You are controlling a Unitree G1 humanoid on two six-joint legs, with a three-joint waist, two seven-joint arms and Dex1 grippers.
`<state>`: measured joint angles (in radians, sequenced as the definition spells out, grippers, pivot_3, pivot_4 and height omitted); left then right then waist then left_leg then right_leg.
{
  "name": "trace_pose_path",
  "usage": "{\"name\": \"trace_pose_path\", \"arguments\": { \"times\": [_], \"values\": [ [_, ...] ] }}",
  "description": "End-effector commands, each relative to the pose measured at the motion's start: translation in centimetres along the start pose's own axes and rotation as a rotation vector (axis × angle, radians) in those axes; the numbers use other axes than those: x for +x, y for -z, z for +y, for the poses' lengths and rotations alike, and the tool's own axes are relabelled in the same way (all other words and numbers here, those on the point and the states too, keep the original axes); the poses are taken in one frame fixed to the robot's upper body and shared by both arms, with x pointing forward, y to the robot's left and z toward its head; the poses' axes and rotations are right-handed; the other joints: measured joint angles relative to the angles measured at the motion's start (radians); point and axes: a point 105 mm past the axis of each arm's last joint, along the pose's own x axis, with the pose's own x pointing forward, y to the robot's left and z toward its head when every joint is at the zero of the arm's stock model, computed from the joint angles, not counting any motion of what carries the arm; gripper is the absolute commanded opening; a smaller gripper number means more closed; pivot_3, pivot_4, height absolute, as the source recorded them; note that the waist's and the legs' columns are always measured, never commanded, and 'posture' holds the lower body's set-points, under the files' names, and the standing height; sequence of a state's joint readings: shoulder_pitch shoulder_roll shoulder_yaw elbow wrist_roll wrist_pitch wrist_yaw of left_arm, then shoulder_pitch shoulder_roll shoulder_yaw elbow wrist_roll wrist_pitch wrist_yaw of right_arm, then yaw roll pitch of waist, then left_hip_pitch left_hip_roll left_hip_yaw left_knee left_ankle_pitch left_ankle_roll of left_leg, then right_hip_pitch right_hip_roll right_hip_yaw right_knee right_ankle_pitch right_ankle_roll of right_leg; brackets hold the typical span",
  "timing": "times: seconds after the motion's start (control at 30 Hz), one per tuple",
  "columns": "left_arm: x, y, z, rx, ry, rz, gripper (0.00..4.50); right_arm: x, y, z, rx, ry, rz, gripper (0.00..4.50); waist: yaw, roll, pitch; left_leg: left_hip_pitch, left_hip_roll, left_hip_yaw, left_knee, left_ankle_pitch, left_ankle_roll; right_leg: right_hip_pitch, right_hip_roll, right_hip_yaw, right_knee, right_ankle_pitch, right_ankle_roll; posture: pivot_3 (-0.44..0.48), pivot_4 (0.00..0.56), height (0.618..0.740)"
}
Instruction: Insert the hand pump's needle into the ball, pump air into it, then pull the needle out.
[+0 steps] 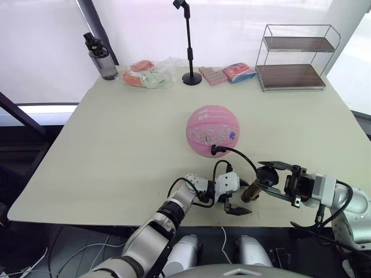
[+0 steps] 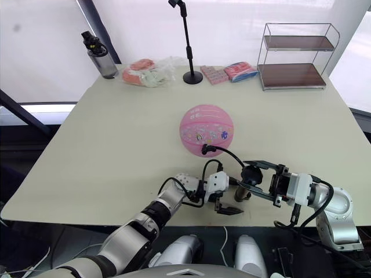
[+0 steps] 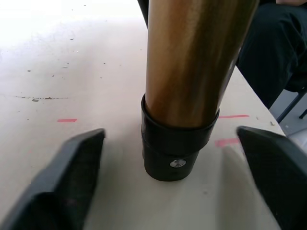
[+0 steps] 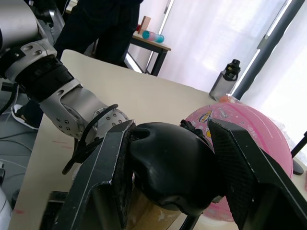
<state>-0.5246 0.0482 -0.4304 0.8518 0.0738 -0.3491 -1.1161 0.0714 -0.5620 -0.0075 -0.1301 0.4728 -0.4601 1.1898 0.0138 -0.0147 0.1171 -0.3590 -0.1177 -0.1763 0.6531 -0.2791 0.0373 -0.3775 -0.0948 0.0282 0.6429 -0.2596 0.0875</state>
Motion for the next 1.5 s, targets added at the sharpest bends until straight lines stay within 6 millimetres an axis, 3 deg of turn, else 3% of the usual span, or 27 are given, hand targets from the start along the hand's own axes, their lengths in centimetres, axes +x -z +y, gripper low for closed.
{"name": "trace_pose_path", "arguments": {
  "times": [0.03, 0.37, 0.8, 1.1, 1.5],
  "values": [
    [-1.3, -0.2, 0.7, -0.005, -0.028, -0.006, 4.45, -0.2, 2.1, 1.8, 0.098, -0.064, 0.080, 2.10, -0.001, 0.000, 0.000, 0.000, 0.000, 0.000, 0.000, 0.000, 0.000, 0.000, 0.000, 0.000, 0.000, 0.000, 0.000, 0.000, 0.150, 0.736],
    [-5.8, -3.3, 1.2, 0.065, -0.096, -0.091, 4.45, -0.3, 0.2, -1.3, -0.010, -0.037, 0.069, 2.10, 0.000, 0.007, 0.011, -0.003, 0.000, 0.000, 0.000, 0.000, 0.000, -0.003, 0.000, 0.001, 0.000, 0.000, -0.001, 0.000, 0.150, 0.736],
    [-12.0, -7.3, -0.4, 0.077, -0.202, -0.228, 4.45, -1.2, -1.1, -5.8, -0.213, -0.023, 0.150, 2.10, 0.002, 0.015, 0.024, -0.004, 0.000, 0.001, 0.000, 0.000, -0.001, -0.004, -0.001, 0.002, 0.000, 0.000, -0.001, 0.000, 0.150, 0.736],
    [-14.0, -8.5, -1.4, 0.084, -0.216, -0.257, 4.45, -2.4, -0.9, -8.5, -0.382, -0.034, 0.254, 2.10, -0.001, 0.015, 0.028, -0.005, 0.000, 0.003, -0.002, 0.003, -0.005, -0.006, -0.001, 0.003, 0.000, 0.000, -0.001, 0.000, 0.150, 0.736],
    [-14.2, -7.9, -1.4, 0.080, -0.229, -0.258, 4.45, -3.5, -0.3, -10.7, -0.584, -0.088, 0.357, 2.10, -0.001, 0.015, 0.029, -0.005, 0.000, 0.005, -0.002, 0.003, -0.005, -0.007, -0.001, 0.005, 0.000, 0.001, -0.001, 0.000, 0.150, 0.736]
  ]
}}
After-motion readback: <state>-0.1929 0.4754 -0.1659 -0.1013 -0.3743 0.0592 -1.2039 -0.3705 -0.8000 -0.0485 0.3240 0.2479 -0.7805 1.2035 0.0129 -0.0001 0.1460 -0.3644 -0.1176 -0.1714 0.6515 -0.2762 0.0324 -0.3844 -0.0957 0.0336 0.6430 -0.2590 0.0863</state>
